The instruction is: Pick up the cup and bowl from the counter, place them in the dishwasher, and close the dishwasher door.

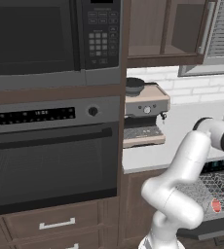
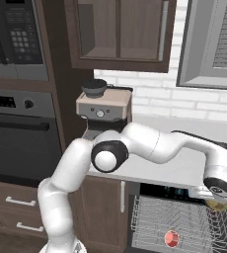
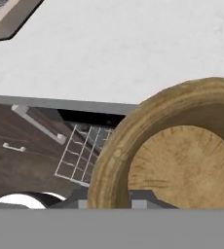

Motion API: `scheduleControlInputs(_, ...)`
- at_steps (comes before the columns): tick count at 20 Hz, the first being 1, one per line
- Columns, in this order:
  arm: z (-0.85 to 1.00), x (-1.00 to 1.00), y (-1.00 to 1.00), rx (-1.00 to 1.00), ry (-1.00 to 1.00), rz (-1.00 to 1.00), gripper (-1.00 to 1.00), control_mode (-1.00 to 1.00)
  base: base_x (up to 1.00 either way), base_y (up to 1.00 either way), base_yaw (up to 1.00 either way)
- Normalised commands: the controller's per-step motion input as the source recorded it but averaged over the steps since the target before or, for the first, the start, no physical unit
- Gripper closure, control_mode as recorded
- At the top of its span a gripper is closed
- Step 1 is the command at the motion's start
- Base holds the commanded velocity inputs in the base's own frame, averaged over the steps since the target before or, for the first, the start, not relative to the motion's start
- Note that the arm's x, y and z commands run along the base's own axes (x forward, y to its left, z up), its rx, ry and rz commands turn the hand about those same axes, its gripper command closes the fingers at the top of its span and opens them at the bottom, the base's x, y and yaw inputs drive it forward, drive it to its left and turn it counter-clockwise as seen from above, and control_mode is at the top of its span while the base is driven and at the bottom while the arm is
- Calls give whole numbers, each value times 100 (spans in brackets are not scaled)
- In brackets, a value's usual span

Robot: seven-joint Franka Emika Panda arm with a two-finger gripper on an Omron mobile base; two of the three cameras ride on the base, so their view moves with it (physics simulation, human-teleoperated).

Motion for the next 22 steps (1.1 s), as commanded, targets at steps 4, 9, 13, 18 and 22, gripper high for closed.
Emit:
scheduleControlInputs(4,-24,-50,9,0,-4,15,100,-100,0,0,0)
scheduleControlInputs(9,-36,-9,15,0,0,7,100,-100,0,0,0)
scheduleControlInputs(13,-43,0,24,2,0,0,100,-100,0,0,0)
scheduleControlInputs(18,-55,0,19,3,1,0,100,-100,0,0,0)
scheduleControlInputs(22,-64,0,18,2,4,0,100,-100,0,0,0)
